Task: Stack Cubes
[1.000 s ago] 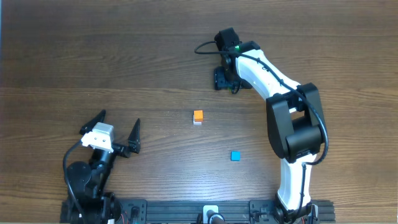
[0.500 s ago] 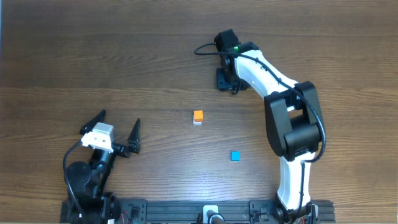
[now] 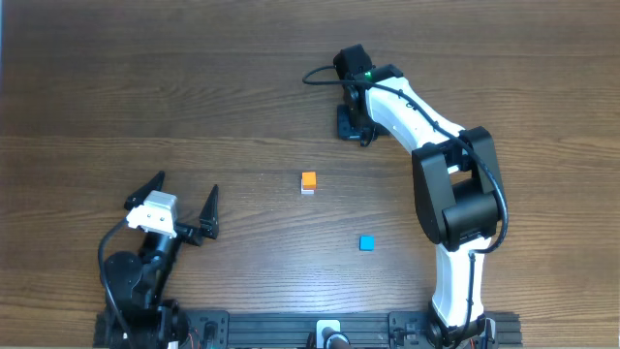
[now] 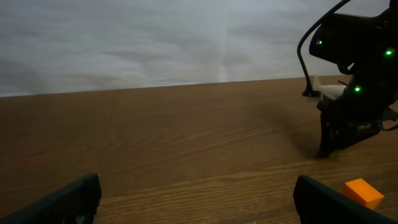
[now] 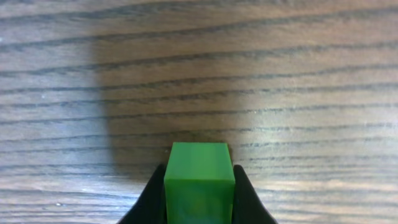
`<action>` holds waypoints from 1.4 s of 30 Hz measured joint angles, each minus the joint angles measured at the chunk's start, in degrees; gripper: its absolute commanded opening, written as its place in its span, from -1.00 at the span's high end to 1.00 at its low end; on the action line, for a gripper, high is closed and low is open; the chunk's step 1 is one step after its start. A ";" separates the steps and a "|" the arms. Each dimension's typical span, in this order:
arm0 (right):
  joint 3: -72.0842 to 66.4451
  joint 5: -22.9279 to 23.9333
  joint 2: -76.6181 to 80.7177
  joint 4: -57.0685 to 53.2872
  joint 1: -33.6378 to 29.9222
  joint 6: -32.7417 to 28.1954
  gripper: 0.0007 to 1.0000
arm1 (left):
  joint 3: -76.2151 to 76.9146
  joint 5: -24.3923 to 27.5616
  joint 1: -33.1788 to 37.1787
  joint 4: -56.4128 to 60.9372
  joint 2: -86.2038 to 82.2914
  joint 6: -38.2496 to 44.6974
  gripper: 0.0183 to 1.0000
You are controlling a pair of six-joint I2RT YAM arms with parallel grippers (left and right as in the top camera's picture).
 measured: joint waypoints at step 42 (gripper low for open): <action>-2.84 -0.46 -21.24 -17.38 22.73 22.67 0.98 | 0.00 0.00 0.00 0.00 0.00 0.00 -1.00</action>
